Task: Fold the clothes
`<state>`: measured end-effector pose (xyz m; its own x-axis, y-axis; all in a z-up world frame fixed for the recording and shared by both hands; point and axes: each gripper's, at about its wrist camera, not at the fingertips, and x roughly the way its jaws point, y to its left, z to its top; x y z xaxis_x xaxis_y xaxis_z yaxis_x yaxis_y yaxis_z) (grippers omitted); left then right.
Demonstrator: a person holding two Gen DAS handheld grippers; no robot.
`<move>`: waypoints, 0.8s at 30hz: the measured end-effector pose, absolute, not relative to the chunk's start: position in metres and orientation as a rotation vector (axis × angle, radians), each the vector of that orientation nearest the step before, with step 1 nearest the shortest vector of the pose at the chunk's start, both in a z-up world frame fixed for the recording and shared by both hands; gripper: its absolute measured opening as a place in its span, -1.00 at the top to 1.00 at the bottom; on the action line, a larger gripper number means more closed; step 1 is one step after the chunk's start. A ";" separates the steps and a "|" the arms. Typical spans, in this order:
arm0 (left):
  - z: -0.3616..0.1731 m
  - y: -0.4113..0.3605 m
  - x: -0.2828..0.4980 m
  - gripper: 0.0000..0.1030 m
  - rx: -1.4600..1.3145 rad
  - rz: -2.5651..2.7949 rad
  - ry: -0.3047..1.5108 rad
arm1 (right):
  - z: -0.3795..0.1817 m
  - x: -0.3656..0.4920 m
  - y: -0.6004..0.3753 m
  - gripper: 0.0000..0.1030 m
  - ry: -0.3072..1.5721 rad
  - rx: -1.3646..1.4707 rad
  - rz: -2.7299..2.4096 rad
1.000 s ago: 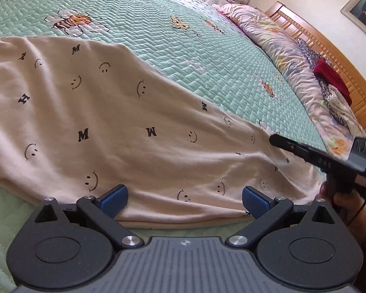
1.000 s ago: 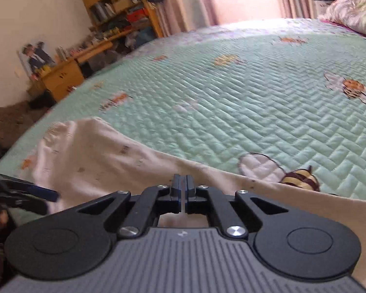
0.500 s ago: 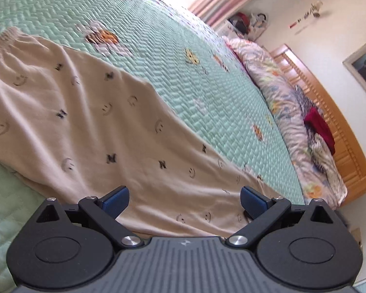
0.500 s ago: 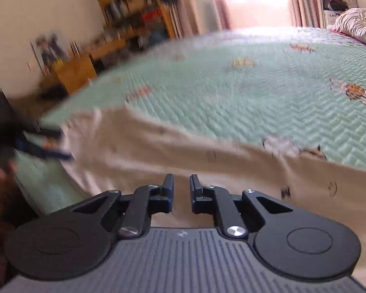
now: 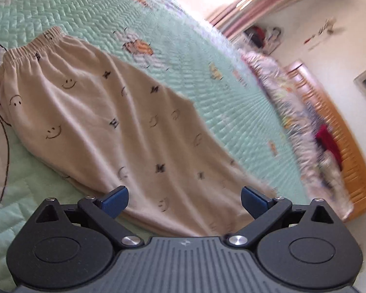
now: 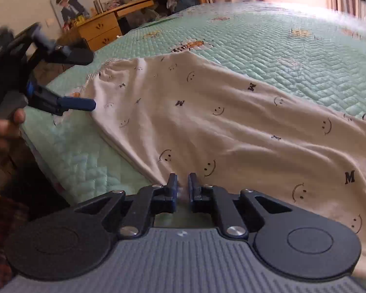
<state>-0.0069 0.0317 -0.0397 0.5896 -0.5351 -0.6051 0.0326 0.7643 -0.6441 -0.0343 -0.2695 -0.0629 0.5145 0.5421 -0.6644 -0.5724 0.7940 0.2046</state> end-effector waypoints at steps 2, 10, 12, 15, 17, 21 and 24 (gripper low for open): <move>-0.043 0.033 -0.005 -0.92 -0.636 -0.374 0.903 | -0.050 -0.033 -0.269 0.75 0.778 -0.041 0.680; -0.025 0.046 -0.001 -0.96 -0.635 -0.403 0.816 | -0.019 0.032 -0.266 0.64 0.726 0.132 0.690; -0.042 0.048 0.007 -0.95 -0.631 -0.341 0.870 | -0.032 0.059 -0.265 0.63 0.770 0.158 0.662; -0.062 0.055 0.011 -0.83 -0.658 -0.312 0.913 | -0.060 0.101 -0.281 1.00 0.842 0.203 0.526; -0.058 0.060 0.011 -0.83 -0.663 -0.326 0.906 | -0.057 0.102 -0.298 0.88 0.797 0.268 0.517; -0.055 0.061 0.009 -0.83 -0.655 -0.310 0.903 | -0.038 0.068 -0.320 0.66 0.703 0.305 0.552; -0.042 0.049 0.005 -0.83 -0.604 -0.323 0.883 | -0.038 0.049 -0.324 0.64 0.707 0.214 0.530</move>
<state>0.0055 0.0492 -0.0417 0.6019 -0.4996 -0.6230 0.0196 0.7891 -0.6139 0.0487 -0.3239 -0.0380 0.6360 0.5305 -0.5605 -0.3896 0.8476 0.3601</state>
